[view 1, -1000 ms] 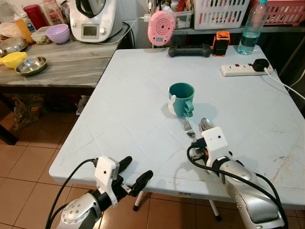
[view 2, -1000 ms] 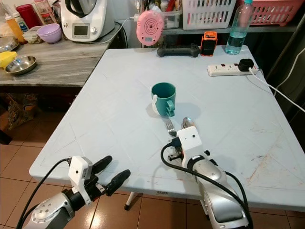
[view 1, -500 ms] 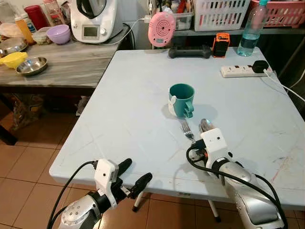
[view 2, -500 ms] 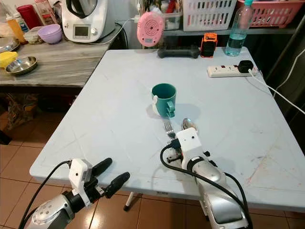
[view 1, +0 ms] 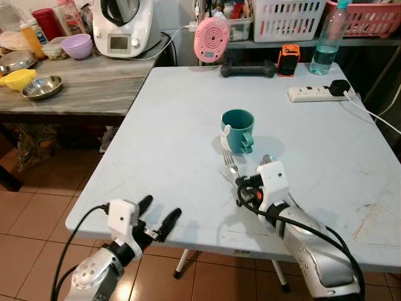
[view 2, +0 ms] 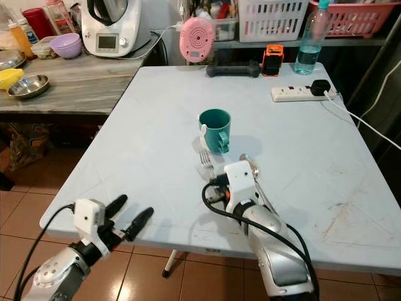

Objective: Setting the table

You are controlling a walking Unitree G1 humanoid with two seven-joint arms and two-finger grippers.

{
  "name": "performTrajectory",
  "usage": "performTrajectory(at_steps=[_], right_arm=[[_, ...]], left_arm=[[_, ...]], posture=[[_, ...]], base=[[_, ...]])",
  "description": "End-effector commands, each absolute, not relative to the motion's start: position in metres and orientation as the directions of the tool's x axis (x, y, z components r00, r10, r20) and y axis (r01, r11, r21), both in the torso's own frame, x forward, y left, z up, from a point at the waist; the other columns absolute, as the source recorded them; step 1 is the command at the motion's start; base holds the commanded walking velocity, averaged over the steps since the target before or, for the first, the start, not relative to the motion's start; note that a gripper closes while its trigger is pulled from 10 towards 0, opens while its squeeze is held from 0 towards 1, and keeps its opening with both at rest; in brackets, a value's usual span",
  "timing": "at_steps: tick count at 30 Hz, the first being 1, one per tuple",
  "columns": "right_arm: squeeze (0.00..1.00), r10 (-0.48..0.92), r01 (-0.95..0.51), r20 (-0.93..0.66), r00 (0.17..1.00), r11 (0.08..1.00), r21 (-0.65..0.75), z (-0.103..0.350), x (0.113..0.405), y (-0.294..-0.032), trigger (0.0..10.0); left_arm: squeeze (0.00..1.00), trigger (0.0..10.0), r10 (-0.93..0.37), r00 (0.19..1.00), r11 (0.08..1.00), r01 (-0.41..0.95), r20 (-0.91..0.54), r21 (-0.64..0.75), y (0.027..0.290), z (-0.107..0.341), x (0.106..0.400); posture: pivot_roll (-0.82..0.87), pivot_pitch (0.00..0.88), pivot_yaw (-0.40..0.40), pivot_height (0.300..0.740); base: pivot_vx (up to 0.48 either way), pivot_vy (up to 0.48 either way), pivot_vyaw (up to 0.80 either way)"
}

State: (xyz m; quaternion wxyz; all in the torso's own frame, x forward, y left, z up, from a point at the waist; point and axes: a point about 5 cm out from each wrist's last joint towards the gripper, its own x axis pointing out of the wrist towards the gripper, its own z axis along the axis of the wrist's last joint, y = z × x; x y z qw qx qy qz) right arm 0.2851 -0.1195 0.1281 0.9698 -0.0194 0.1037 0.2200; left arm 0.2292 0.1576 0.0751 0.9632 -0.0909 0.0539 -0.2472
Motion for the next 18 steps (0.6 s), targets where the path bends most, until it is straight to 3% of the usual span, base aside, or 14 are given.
performTrajectory(at_steps=[1,11,13,14,15,16,17,18], right_arm=[[0.00,0.447,-0.454,-0.168,0.879,0.891,-0.002,0.134,0.288,-0.115,0.0],[0.00,0.363,-0.361,-0.004,0.932,0.924,-0.123,0.154,0.298,-0.126,0.0],[0.00,0.344,-0.338,0.031,0.938,0.931,-0.136,0.156,0.298,-0.129,0.0],[0.00,0.341,-0.333,0.038,0.939,0.933,-0.137,0.156,0.298,-0.129,1.5],[0.00,0.330,-0.319,0.055,0.943,0.937,-0.144,0.157,0.298,-0.130,3.8],[0.00,0.330,-0.319,0.055,0.943,0.937,-0.144,0.157,0.298,-0.130,3.8],[0.00,0.317,-0.304,0.075,0.945,0.941,-0.146,0.159,0.299,-0.131,7.7],[0.00,0.313,-0.298,0.085,0.946,0.942,-0.152,0.160,0.300,-0.130,10.0]], left_arm=[[0.00,10.0,-0.455,0.889,0.877,0.440,-0.041,-0.190,0.161,0.082,0.232],[0.00,10.0,-0.295,0.955,0.945,0.295,0.026,-0.142,0.167,0.101,0.245],[0.00,10.0,-0.212,0.976,0.970,0.216,0.046,-0.110,0.172,0.104,0.250],[0.00,10.0,-0.194,0.980,0.975,0.198,0.049,-0.105,0.173,0.105,0.251],[0.00,10.0,-0.160,0.986,0.982,0.163,0.045,-0.098,0.175,0.105,0.253],[0.00,10.0,-0.160,0.986,0.982,0.163,0.045,-0.098,0.175,0.105,0.253],[0.00,10.0,-0.133,0.990,0.987,0.136,0.038,-0.086,0.177,0.104,0.255],[0.00,10.0,-0.110,0.994,0.990,0.112,0.018,-0.085,0.179,0.102,0.258]], posture=[[-0.18,0.054,0.088,0.740],[-0.17,0.037,0.088,0.740],[-0.17,0.024,0.088,0.740],[-0.17,0.024,0.088,0.740],[-0.17,0.024,0.088,0.740],[-0.17,0.024,0.088,0.740],[-0.17,0.013,0.085,0.740],[-0.17,0.006,0.085,0.740]], base=[[0.000,0.000,0.00],[0.000,0.000,0.00],[0.000,0.000,0.00],[0.000,0.000,0.00],[0.000,0.000,0.00],[0.000,0.000,0.00],[0.000,0.000,0.00],[0.000,0.000,0.00]])
